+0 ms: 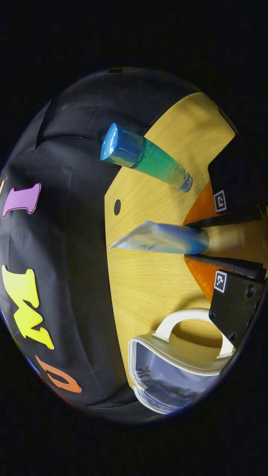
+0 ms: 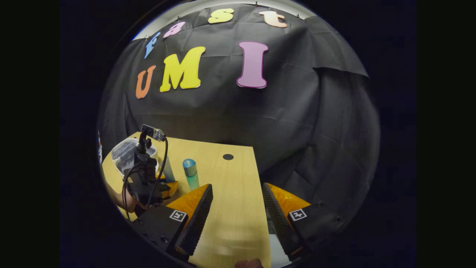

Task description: First open the suitcase, pack the skin care products into it, and then close the suitcase.

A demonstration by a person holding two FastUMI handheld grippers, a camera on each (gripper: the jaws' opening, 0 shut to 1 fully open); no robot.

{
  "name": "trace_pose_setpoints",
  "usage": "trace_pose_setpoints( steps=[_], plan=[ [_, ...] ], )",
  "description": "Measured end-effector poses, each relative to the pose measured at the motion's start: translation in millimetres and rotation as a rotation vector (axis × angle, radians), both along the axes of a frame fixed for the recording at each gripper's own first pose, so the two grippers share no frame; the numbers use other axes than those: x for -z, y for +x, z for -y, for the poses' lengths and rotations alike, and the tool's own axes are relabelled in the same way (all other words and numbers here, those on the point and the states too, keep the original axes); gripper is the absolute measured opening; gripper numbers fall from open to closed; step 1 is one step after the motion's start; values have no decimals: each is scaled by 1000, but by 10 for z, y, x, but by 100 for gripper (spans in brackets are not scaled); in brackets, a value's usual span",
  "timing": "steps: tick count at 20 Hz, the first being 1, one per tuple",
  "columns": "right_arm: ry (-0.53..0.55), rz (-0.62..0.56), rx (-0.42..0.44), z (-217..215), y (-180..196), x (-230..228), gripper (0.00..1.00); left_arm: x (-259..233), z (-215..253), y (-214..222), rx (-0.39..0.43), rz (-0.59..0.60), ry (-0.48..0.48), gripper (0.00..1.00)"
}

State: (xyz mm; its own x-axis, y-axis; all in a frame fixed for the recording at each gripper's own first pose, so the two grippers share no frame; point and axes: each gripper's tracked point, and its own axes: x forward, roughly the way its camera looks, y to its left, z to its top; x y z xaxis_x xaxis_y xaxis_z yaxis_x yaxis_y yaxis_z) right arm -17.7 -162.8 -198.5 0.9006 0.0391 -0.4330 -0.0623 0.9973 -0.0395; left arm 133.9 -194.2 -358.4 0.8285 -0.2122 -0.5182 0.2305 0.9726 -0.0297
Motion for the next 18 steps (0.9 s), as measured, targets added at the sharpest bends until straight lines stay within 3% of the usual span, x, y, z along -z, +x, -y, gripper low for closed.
trace_pose_setpoints(
  steps=[1, 2, 3, 8, 14, 18],
  plan=[
    [1, 2, -7, -15, 4, 1, 81, -11, -4, -10, 2, -1, 3, 49],
    [-6, 5, -16, -35, 11, 6, 81, -65, -7, -23, 12, 7, -3, 48],
    [-11, 9, -25, -56, 18, 5, 81, -137, 14, -31, 22, 22, -10, 40],
    [5, -18, -89, -329, 54, 222, 81, -544, -7, -280, 81, 31, -23, 38],
    [73, -61, -161, -910, 259, 556, 81, -1120, -553, -725, -13, 24, -85, 38],
    [109, -114, -160, -1169, 544, 872, 81, -1397, -1014, -947, -83, 35, -81, 38]
  ],
)
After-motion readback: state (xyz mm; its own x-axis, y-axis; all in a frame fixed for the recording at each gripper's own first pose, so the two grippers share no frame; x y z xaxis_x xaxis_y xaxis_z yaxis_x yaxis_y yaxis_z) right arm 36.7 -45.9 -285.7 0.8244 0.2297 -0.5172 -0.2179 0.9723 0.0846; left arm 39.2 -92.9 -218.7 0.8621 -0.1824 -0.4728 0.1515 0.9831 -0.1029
